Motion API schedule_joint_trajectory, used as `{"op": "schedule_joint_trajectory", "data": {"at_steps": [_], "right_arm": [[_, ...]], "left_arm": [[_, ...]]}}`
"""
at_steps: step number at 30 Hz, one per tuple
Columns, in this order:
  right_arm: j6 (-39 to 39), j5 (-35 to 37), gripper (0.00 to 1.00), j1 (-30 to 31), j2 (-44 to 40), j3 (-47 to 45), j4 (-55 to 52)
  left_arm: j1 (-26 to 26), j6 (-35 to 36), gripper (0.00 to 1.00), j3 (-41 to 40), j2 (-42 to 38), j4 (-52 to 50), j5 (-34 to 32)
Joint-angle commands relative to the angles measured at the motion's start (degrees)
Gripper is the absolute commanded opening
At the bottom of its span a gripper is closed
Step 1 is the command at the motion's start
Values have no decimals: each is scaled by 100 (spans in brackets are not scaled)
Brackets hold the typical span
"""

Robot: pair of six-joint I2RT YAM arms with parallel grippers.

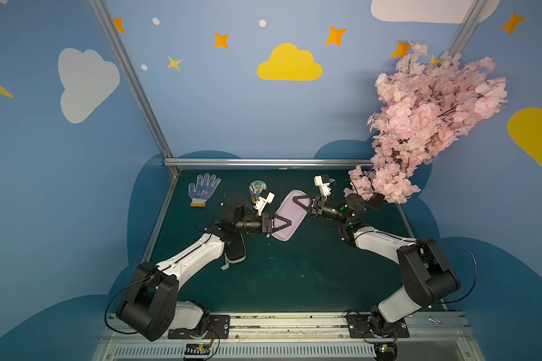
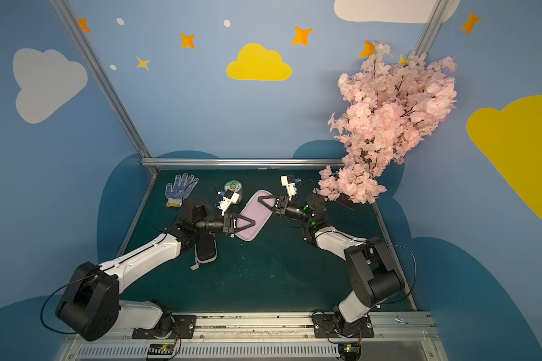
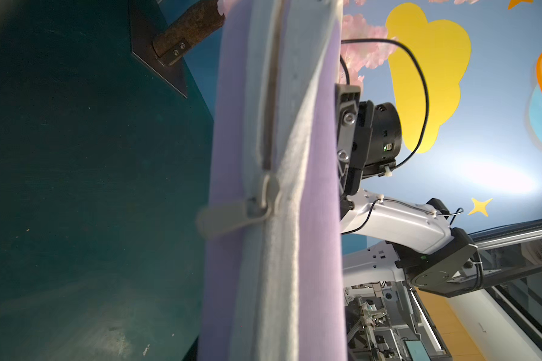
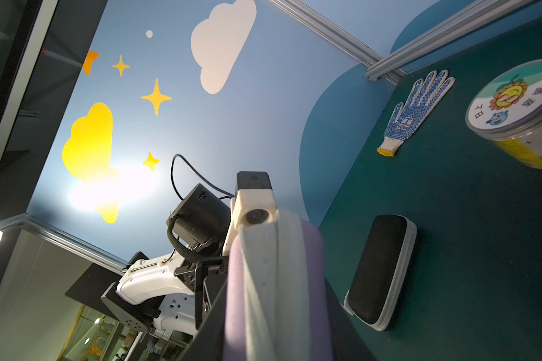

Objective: Put umbrellas into zippered umbrella sleeves
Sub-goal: Pick up the umbrella sleeve at the center of the board.

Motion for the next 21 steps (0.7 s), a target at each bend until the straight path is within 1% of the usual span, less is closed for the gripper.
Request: {"op": "schedule_joint_trajectory", "data": {"at_steps": [1,3,5,7,8,9,10,12,14,15,17,19,21], "right_arm": [[209,320,22,36,10,14,673],[196,354,43,38,11,4,596],[145,378,54,-2,-17,-51,454],[28,408,60,-158,-137,-131,-23],[-183,488,62,-282,-258,-175,-635],[-498,539,64,-419,-413,-130,-1595],[-828,608,64,-567,-582,-33,-2907],[-1863,1093,64,-721,-1017,377,-5370],[-2682,1583,64,-707,-1338,948,-7090],[-2946,1885,64,-682,-1470,1227,-7828],[-3359,2258,64,-624,-1571,1827,-8976],[-3633,2450,64,-482,-1519,2517,-10064],[-3927,2797,63,-139,-1375,3138,-10972]], "left_arm": [[10,419,31,-67,-275,-192,-496],[24,874,24,28,-417,-703,-711],[20,1518,15,212,-555,-1366,-1003],[4,2574,7,545,-693,-2421,-1505],[-40,3200,3,746,-751,-3015,-1893],[-96,3794,3,947,-788,-3472,-2349],[-181,4275,3,1065,-803,-3831,-2786],[-506,5326,3,1204,-818,-4344,-3953],[-915,6225,3,1133,-810,-4431,-4799],[-1092,6609,3,1008,-835,-4315,-5113],[-1348,7179,3,702,-927,-3889,-5583],[-1517,7698,3,322,-1059,-3183,-5918],[-1728,8422,3,56,-1068,-2610,-6320]]}}
